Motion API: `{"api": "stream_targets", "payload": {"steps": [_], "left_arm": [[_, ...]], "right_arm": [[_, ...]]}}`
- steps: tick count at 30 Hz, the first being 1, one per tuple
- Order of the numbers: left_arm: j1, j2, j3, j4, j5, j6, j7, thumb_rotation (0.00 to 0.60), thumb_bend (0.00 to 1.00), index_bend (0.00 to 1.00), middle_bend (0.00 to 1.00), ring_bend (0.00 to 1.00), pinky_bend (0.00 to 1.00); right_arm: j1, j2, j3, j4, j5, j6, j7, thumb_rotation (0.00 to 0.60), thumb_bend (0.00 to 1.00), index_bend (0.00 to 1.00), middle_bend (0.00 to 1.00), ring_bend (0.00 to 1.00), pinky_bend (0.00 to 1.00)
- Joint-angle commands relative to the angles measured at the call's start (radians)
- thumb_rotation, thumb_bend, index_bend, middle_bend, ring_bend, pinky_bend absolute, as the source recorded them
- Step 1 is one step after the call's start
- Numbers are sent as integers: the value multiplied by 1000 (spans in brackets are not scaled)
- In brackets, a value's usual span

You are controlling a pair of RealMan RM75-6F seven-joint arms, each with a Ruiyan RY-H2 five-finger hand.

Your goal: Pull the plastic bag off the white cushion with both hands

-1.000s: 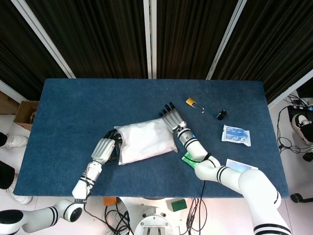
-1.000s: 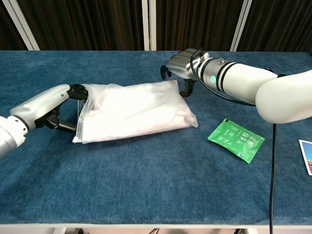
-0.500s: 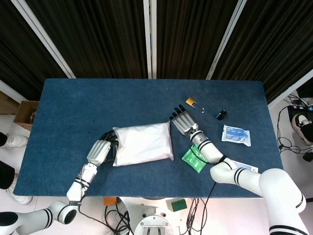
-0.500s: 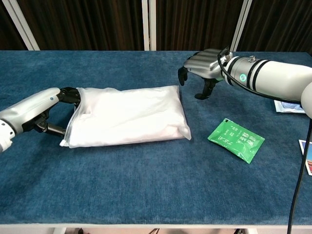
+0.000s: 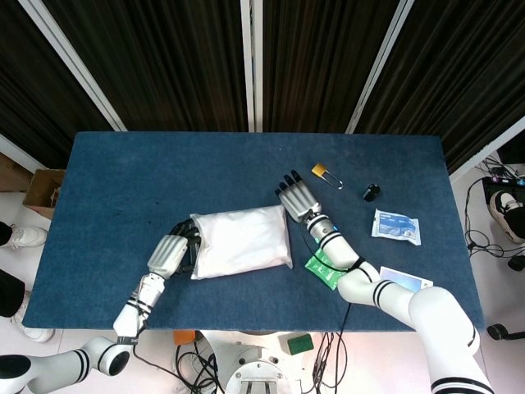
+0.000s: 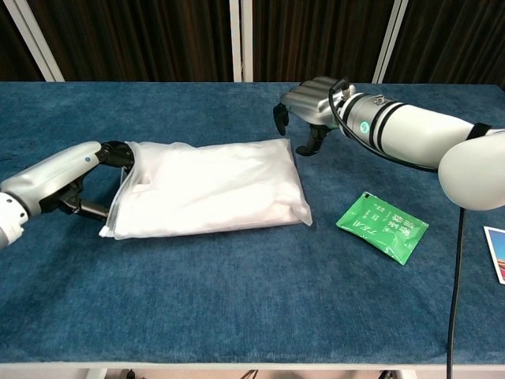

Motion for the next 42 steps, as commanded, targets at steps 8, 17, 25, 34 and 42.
{"api": "stream_targets", "payload": {"steps": [8, 17, 25, 34, 42], "left_arm": [[3, 0, -1, -1, 2, 3, -2, 600, 533, 667, 239, 32, 115], [8, 1, -3, 3, 0, 5, -8, 600, 534, 667, 236, 32, 115], [10, 0, -2, 7, 3, 5, -10, 600, 536, 674, 236, 31, 116], [15, 3, 2, 10, 5, 9, -10, 600, 536, 675, 236, 32, 116], [37, 37, 12, -11, 25, 51, -10, 600, 536, 676, 236, 32, 115]], "right_arm": [[17, -47, 10, 67, -37, -12, 29, 600, 333, 456, 337, 145, 145], [18, -69, 17, 100, -52, -21, 42, 600, 363, 559, 365, 159, 151], [16, -81, 21, 121, -60, -29, 44, 600, 452, 615, 386, 161, 152], [9, -81, 26, 131, -73, -19, 57, 600, 485, 686, 402, 174, 164], [-59, 5, 14, 36, -107, 73, 97, 600, 507, 711, 405, 176, 164]]}}
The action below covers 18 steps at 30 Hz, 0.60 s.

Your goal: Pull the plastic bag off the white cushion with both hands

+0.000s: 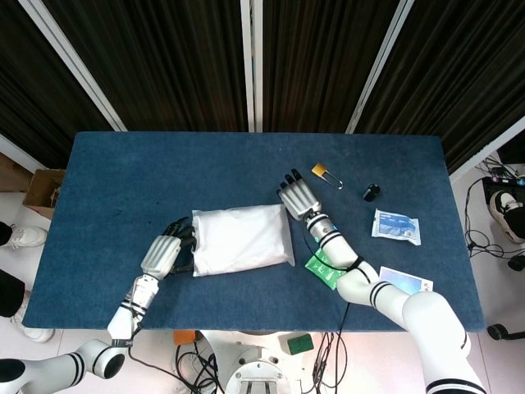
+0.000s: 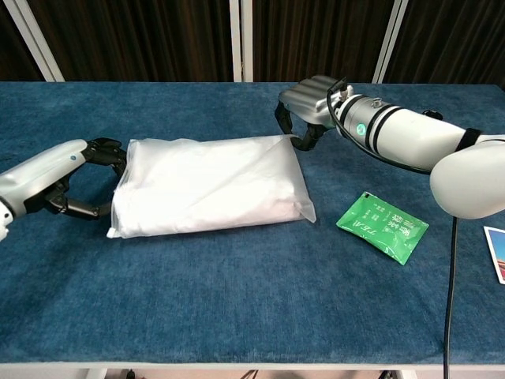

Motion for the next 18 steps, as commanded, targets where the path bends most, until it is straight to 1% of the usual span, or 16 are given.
{"api": "stream_targets", "payload": {"steps": [1, 6, 12, 15, 18], "left_arm": [[13, 21, 8, -11, 14, 24, 7, 600, 536, 677, 236, 32, 115], [34, 61, 17, -31, 27, 62, 24, 600, 536, 677, 236, 32, 116], [64, 118, 19, -67, 31, 107, 47, 600, 536, 677, 236, 32, 116], [77, 148, 17, -86, 21, 116, 58, 600, 536, 677, 236, 32, 116], [89, 171, 15, -97, 6, 116, 69, 600, 536, 677, 236, 32, 116]], "right_arm": [[-44, 64, -10, -68, -21, 57, 20, 600, 507, 711, 405, 176, 164], [-110, 190, -11, -199, -26, 132, 8, 600, 507, 714, 408, 176, 165], [-187, 333, -9, -335, 4, 187, -34, 600, 508, 716, 412, 183, 172], [-221, 382, -11, -374, 26, 199, -48, 600, 508, 716, 413, 183, 172], [-250, 413, -15, -389, 44, 204, -47, 600, 508, 717, 413, 182, 172]]}}
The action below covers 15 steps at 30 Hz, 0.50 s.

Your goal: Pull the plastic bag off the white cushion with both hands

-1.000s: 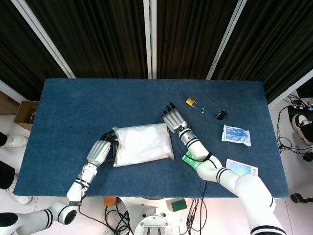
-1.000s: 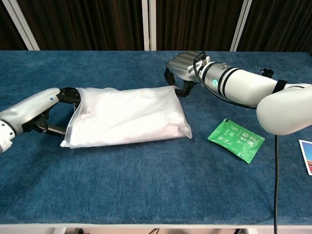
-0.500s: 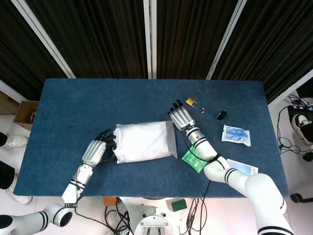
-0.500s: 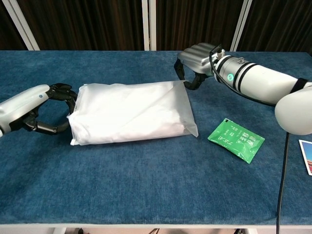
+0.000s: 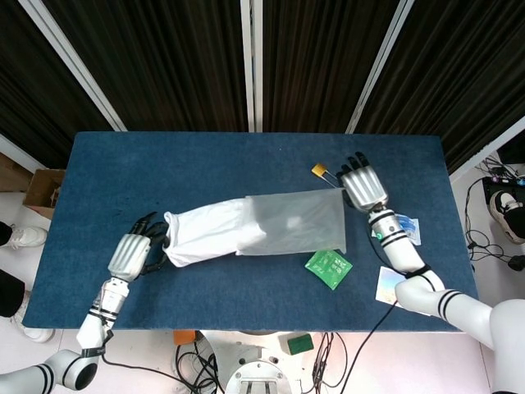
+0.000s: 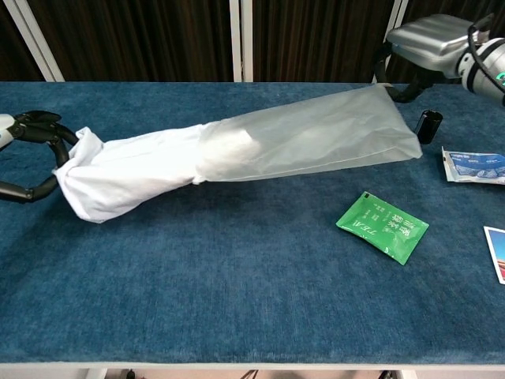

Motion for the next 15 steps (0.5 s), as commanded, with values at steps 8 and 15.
{"api": "stream_targets", "payload": {"steps": [8, 15], "left_arm": [[36, 40, -12, -13, -48, -1, 15, 600, 535, 676, 234, 32, 116], [48, 79, -3, -69, -51, -9, 47, 600, 303, 287, 141, 25, 116]], "right_arm": [[-73, 38, -26, 15, 34, -2, 27, 600, 508, 717, 413, 181, 172], [-89, 80, -40, -103, 118, -85, -58, 600, 291, 89, 162, 41, 47]]}}
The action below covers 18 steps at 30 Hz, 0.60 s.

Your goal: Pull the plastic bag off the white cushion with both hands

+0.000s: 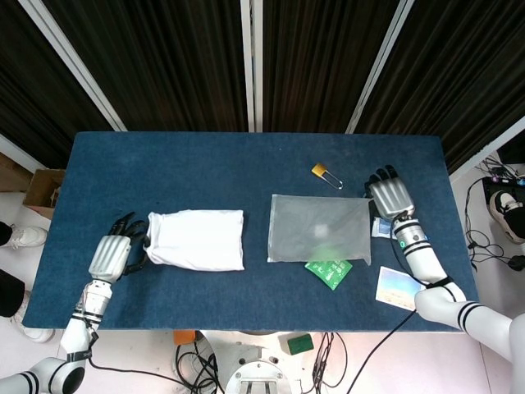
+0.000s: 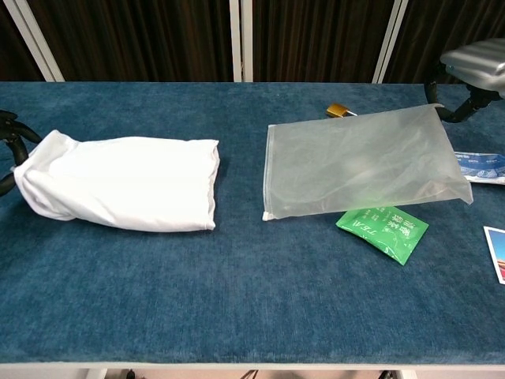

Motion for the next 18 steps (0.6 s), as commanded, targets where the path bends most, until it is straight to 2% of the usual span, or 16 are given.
{"api": "stream_targets", "payload": {"steps": [1, 3, 6, 9, 13, 18], "left_arm": [[7, 27, 1, -44, -6, -2, 18, 600, 260, 224, 128, 23, 116], [14, 56, -2, -75, -12, 0, 21, 600, 230, 188, 118, 23, 116], [26, 132, -12, -139, -33, 4, 30, 600, 203, 186, 109, 23, 115], [47, 206, -21, -195, -56, 20, 43, 600, 199, 186, 108, 24, 116], [96, 303, -16, -237, -61, 82, 81, 600, 199, 192, 110, 24, 116], [169, 378, 20, -251, -40, 161, 112, 600, 199, 202, 118, 24, 115]], "right_arm": [[-13, 51, -3, -124, 75, -41, -78, 600, 259, 36, 132, 20, 28], [-25, 99, -2, -211, 108, -40, -106, 600, 215, 0, 74, 0, 1], [-56, 178, 6, -328, 94, 0, -66, 600, 215, 0, 63, 0, 0], [-97, 252, 5, -408, 49, 55, -8, 600, 238, 0, 104, 0, 25], [-195, 361, -10, -499, -49, 189, 117, 600, 256, 2, 180, 40, 93], [-341, 450, -69, -534, -175, 377, 254, 600, 286, 86, 230, 75, 134]]}}
